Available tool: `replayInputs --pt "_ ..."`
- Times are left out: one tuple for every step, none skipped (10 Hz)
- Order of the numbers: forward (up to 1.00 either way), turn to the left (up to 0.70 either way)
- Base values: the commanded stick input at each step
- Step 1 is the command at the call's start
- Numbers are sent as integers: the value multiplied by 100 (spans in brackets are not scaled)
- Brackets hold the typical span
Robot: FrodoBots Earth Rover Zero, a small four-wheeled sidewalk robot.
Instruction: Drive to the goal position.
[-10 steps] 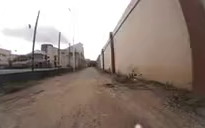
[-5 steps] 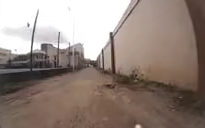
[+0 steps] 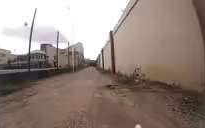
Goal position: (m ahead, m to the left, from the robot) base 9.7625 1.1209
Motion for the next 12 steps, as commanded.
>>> replayInputs --pt "30 0" --pt "30 0" --pt "30 0" --pt "30 0" --pt "30 0" --pt "30 0" --pt "30 0" --pt "30 0" --pt "30 0" --pt "30 0" --pt "30 0" --pt "30 0"
